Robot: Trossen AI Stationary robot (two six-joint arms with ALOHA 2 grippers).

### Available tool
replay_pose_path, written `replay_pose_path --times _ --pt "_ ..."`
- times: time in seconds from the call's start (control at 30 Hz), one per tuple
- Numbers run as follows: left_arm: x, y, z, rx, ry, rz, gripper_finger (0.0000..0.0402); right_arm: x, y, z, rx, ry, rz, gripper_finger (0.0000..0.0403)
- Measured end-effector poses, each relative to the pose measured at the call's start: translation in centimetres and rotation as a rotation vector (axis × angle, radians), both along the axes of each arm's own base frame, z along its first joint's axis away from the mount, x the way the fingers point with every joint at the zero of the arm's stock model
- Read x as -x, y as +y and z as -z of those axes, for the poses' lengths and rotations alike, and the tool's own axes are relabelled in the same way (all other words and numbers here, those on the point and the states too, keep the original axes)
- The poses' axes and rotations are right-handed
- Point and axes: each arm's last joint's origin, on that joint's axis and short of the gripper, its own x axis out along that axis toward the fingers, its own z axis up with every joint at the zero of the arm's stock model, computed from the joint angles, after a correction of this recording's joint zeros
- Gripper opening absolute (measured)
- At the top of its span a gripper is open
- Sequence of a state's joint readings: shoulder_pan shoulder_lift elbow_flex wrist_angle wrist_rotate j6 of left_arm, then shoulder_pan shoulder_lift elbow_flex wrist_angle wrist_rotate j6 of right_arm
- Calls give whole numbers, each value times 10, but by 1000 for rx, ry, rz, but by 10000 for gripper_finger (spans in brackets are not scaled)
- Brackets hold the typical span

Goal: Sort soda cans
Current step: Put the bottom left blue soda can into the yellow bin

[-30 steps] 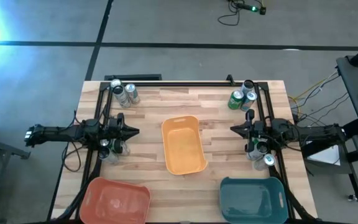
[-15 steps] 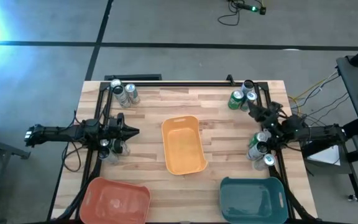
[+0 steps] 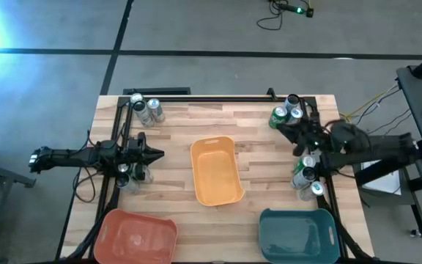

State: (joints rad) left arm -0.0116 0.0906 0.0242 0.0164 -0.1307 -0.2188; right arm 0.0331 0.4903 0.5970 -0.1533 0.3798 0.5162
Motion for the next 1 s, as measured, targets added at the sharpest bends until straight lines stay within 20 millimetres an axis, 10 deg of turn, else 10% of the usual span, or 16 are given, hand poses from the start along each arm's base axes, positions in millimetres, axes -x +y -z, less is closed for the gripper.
replay_pose_path --times 0.47,0.67,1.0 --pt "4 2 -30 150 -333 -38 27 -37 6 -74 -381 1059 99 261" --pt "5 4 -35 236 -402 -94 27 -45 21 -73 -699 1035 191 329" --pt "2 3 -31 347 -376 -51 31 -33 55 -42 -756 1147 239 353"
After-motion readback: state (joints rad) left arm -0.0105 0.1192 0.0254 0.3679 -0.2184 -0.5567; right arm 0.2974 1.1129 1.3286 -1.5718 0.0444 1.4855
